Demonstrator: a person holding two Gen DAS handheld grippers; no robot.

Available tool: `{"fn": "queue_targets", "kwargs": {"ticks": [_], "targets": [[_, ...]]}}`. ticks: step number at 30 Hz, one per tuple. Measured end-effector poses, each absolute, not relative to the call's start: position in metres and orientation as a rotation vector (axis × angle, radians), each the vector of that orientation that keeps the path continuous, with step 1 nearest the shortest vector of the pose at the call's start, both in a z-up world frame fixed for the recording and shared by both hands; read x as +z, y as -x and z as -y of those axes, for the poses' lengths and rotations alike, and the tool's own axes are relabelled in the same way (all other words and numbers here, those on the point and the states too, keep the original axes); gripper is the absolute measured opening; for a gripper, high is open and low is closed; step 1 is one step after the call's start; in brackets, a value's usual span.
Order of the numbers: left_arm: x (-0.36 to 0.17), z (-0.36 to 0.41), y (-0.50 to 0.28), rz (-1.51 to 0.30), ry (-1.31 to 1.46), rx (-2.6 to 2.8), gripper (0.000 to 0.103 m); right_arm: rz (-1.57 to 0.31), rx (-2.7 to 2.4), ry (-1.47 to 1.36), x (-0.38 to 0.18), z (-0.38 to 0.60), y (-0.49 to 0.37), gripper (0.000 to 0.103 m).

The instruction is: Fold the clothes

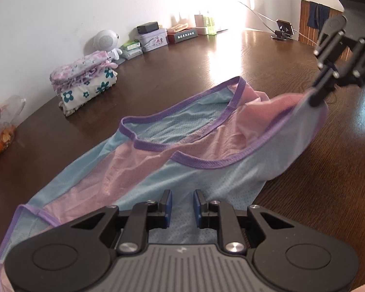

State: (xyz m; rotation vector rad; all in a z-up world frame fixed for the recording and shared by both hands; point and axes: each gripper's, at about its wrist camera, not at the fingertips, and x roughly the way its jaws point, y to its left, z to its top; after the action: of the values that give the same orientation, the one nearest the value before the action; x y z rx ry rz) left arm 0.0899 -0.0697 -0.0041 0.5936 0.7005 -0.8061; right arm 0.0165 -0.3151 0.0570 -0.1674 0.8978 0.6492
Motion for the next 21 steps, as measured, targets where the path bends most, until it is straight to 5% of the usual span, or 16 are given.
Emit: {"fn": "queue_targets", "kwargs": {"ticks": [18,21], "targets": [[-0.010,0.216,-0.089,-0.706,-0.844,-1.425,0.006,-0.851,0.619,0.257,0.063,0.307,-0.005,0.005],[-0.002,0.208,-0.106,-0.710,-0.761,-1.387,0.012,-0.848,0.591,0.241,0.061,0.312,-0.018,0.005]]}}
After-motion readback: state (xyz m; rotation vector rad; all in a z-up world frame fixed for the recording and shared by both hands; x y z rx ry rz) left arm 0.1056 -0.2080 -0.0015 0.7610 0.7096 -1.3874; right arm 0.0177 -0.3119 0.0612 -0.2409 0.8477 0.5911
